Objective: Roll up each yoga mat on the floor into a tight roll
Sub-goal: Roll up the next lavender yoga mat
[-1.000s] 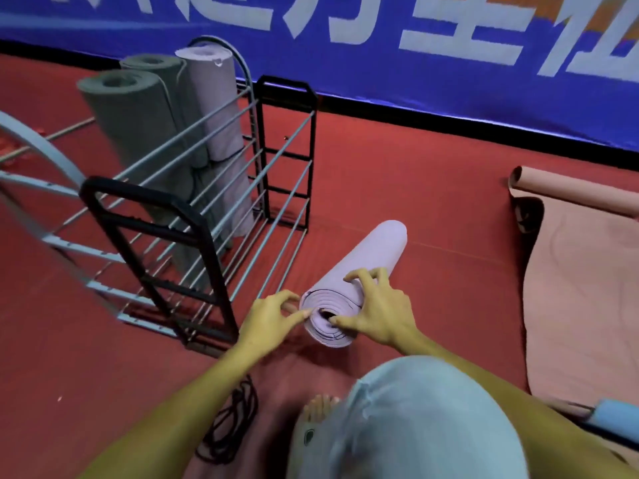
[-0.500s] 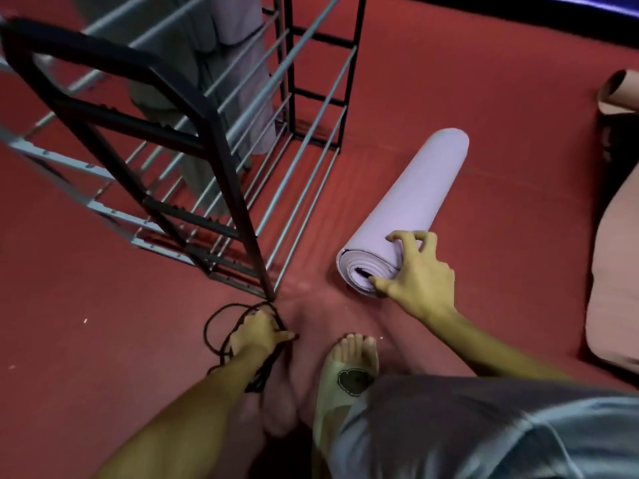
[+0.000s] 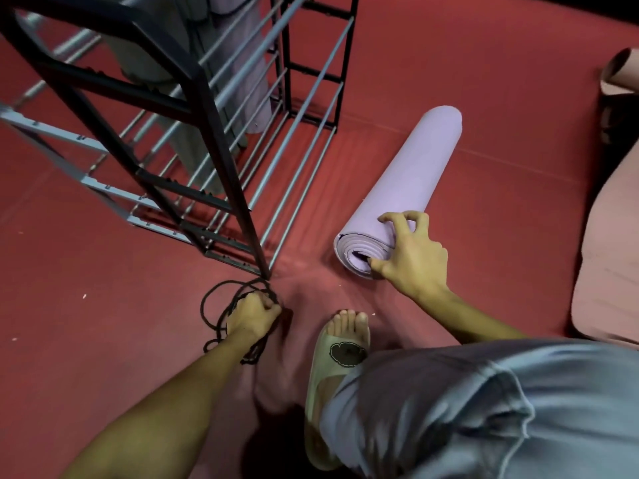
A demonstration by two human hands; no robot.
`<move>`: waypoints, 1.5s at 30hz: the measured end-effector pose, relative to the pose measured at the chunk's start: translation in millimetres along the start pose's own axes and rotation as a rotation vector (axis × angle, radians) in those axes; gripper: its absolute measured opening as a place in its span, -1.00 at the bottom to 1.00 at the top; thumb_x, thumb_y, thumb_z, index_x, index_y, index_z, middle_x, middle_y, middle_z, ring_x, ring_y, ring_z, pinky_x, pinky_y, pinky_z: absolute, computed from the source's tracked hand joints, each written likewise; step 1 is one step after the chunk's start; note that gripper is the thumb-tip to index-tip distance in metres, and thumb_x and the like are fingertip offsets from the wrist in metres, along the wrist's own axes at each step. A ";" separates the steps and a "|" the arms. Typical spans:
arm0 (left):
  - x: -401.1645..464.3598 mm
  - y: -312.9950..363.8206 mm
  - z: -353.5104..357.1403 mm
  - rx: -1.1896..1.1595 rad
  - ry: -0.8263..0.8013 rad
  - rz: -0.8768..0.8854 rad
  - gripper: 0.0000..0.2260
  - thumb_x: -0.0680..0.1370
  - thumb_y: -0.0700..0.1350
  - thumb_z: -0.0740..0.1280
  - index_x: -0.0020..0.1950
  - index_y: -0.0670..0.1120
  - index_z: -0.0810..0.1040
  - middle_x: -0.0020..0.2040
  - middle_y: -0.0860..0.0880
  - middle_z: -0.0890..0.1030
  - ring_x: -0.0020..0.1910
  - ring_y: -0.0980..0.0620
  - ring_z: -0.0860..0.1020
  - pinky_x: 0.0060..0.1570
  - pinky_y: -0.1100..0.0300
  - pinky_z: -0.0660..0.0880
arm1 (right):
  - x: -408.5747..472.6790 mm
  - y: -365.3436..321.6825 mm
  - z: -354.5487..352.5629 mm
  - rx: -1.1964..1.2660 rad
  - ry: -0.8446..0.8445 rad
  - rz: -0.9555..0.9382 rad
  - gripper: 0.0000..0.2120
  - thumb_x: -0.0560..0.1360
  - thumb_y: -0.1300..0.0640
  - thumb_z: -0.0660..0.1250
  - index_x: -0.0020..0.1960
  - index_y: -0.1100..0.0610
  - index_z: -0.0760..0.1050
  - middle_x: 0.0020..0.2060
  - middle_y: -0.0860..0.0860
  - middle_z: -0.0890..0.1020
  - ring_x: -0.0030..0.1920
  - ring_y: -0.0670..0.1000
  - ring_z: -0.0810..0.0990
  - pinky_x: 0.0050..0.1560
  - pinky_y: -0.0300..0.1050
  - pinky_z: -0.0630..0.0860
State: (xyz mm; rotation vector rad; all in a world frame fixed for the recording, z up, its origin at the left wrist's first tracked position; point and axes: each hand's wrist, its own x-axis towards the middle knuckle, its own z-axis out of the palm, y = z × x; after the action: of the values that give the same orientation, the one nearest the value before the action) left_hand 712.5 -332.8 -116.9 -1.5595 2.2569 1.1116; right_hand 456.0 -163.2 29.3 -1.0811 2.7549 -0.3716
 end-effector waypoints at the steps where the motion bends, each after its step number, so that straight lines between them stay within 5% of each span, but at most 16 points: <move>1: -5.8 4.9 -6.4 -0.051 0.034 0.007 -0.79 0.49 0.00 0.46 -0.30 -0.02 0.57 -0.29 0.04 0.63 -0.21 -0.06 0.61 -0.16 0.10 0.54 | -0.7 1.8 -5.2 -0.006 -0.003 -0.010 -0.29 0.29 -0.21 0.53 0.37 -0.22 0.34 0.37 -0.05 0.31 -0.24 0.25 0.63 -0.11 0.09 0.58; 6: -28.8 30.8 -40.3 -0.254 0.167 0.095 -0.80 0.51 -0.29 0.48 -0.16 -0.26 0.46 -0.33 -0.07 0.48 -0.40 0.15 0.47 -0.37 0.43 0.38 | -4.4 14.3 -35.8 -0.062 -0.022 -0.063 -0.28 0.29 -0.26 0.51 0.40 -0.28 0.34 0.39 -0.10 0.34 -0.15 0.28 0.67 -0.04 0.13 0.60; 10: -42.2 50.5 -61.3 -0.233 0.238 0.153 -0.87 0.47 -0.25 0.51 -0.11 -0.25 0.59 -0.30 -0.08 0.56 -0.33 0.09 0.49 -0.32 0.49 0.35 | -4.3 28.5 -59.9 -0.121 -0.010 -0.110 -0.28 0.33 -0.28 0.48 0.44 -0.30 0.35 0.41 -0.13 0.36 -0.06 0.30 0.66 -0.06 0.07 0.51; 14: -53.6 75.0 -70.6 -0.255 0.221 0.292 -0.92 0.53 -0.21 0.46 -0.13 -0.07 0.61 -0.31 -0.01 0.66 -0.33 0.07 0.58 -0.19 0.17 0.51 | -5.2 46.6 -77.4 -0.131 0.009 -0.112 -0.27 0.34 -0.28 0.49 0.47 -0.31 0.34 0.42 -0.13 0.37 0.02 0.29 0.66 -0.09 0.04 0.42; 20: -68.4 147.0 -72.0 -0.304 0.247 0.498 -0.91 0.62 -0.19 0.41 -0.08 -0.07 0.59 -0.32 0.11 0.68 -0.40 0.25 0.57 -0.28 0.19 0.54 | -11.9 69.2 -102.5 -0.186 0.030 -0.160 -0.26 0.37 -0.39 0.42 0.51 -0.33 0.31 0.48 -0.21 0.39 0.17 0.17 0.66 -0.08 0.02 0.47; 24: -62.2 222.9 -60.6 -0.376 0.207 0.597 -0.89 0.62 -0.20 0.39 -0.08 -0.03 0.56 -0.25 -0.02 0.71 -0.35 -0.01 0.67 -0.26 -0.14 0.67 | -16.2 83.7 -125.2 -0.352 0.035 -0.255 -0.26 0.43 -0.42 0.36 0.55 -0.32 0.25 0.55 -0.23 0.34 0.18 0.14 0.68 -0.07 -0.01 0.51; 26: -62.8 277.1 -54.8 -0.374 0.221 0.681 -0.93 0.62 -0.17 0.39 -0.05 -0.06 0.55 -0.23 -0.03 0.69 -0.28 -0.06 0.69 -0.18 -0.09 0.67 | -13.8 89.9 -137.3 -0.377 0.051 -0.271 -0.27 0.43 -0.40 0.36 0.55 -0.30 0.26 0.54 -0.21 0.38 0.18 0.15 0.68 -0.07 -0.01 0.51; 30: -78.3 381.3 -42.8 -0.177 0.019 0.927 -0.93 0.62 -0.14 0.36 -0.02 -0.02 0.50 -0.14 0.06 0.60 -0.12 -0.06 0.59 -0.01 0.03 0.51 | -0.1 99.4 -164.2 -0.318 0.095 -0.174 -0.04 0.41 -0.37 0.43 0.63 -0.08 0.06 0.19 0.12 0.68 0.05 0.29 0.68 -0.15 0.08 0.46; 33: -96.4 435.1 -47.0 0.036 -0.147 1.041 -0.95 0.68 -0.15 0.33 0.02 -0.05 0.51 -0.08 0.04 0.58 -0.09 -0.01 0.52 -0.06 0.09 0.40 | 0.0 110.0 -199.7 -0.236 0.123 -0.076 0.16 0.41 -0.32 0.46 0.68 -0.03 -0.25 0.08 0.23 0.68 0.04 0.35 0.66 -0.15 0.10 0.36; 38: -142.1 491.0 -90.2 0.238 -0.271 1.220 -0.92 0.69 -0.07 0.34 0.03 -0.05 0.56 -0.07 -0.02 0.62 -0.14 0.07 0.48 -0.05 0.04 0.48 | -16.2 130.8 -271.8 -0.081 0.136 -0.058 -0.32 0.37 -0.36 0.40 0.44 -0.26 0.33 0.17 0.04 0.67 0.15 0.28 0.62 -0.04 0.10 0.48; 41: -175.7 511.0 -117.1 0.201 -0.259 1.226 -0.87 0.68 -0.01 0.37 0.07 -0.05 0.60 -0.01 -0.05 0.68 -0.13 0.13 0.54 -0.05 0.03 0.52 | -36.7 132.3 -309.1 -0.023 0.216 -0.044 -0.32 0.26 -0.46 0.34 0.33 -0.27 0.52 0.12 -0.06 0.70 0.14 0.19 0.63 -0.03 0.06 0.52; 45: -216.0 516.5 -141.1 0.133 -0.249 1.218 -0.74 0.58 0.12 0.47 0.05 -0.06 0.60 -0.13 -0.07 0.66 -0.24 0.11 0.52 -0.20 0.09 0.48 | -60.0 132.2 -339.7 0.057 0.341 0.027 -0.49 0.21 -0.40 0.32 0.06 -0.21 0.66 -0.20 -0.06 0.70 -0.07 0.14 0.66 -0.17 -0.01 0.56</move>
State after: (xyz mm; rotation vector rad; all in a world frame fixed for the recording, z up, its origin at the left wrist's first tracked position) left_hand 395.3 -181.3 341.2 0.1804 2.9492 1.1722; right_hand 334.1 29.7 319.9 -1.0511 3.0246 -0.6849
